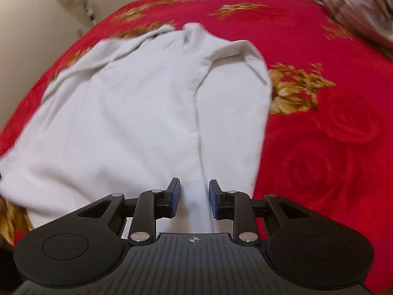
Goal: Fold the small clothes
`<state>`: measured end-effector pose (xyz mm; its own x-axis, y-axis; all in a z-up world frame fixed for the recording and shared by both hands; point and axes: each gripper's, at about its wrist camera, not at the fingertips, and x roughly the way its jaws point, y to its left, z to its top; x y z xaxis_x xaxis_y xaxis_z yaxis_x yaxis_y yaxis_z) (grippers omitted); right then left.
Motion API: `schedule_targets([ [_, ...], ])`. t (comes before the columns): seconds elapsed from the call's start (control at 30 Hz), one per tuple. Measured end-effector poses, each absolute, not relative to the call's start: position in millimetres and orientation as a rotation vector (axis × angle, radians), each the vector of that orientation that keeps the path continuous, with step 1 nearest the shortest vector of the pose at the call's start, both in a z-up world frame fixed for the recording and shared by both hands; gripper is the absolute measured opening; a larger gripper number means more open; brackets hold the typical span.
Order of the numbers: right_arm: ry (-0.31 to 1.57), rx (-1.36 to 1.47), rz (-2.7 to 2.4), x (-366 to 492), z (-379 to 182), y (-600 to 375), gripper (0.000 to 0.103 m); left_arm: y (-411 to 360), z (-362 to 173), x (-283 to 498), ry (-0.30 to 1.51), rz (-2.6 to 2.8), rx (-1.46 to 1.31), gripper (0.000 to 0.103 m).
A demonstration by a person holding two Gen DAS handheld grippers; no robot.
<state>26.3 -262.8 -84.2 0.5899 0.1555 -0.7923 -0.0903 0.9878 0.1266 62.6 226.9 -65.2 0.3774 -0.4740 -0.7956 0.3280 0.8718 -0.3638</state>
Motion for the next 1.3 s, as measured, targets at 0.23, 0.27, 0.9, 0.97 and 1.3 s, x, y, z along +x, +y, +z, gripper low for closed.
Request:
schedule_targets([
  [0.23, 0.762, 0.194, 0.192, 7, -48, -279, 0.003, 264, -5, 35, 0.817, -0.678, -0.318, 0.005],
  [0.27, 0.727, 0.251, 0.2, 3, -39, -287, 0.003, 270, 0, 30, 0.796, -0.68, -0.312, 0.005],
  [0.9, 0.93, 0.291, -0.131, 68, -86, -332, 0.026, 251, -26, 72, 0.946, -0.375, -0.04, 0.015],
  [0.97, 0.94, 0.264, -0.139, 80, -97, -327, 0.026, 250, -22, 80, 0.94, -0.353, -0.064, 0.015],
  [1.3, 0.713, 0.007, -0.202, 133, -47, -334, 0.003, 235, -20, 121, 0.928, -0.29, -0.094, 0.015],
])
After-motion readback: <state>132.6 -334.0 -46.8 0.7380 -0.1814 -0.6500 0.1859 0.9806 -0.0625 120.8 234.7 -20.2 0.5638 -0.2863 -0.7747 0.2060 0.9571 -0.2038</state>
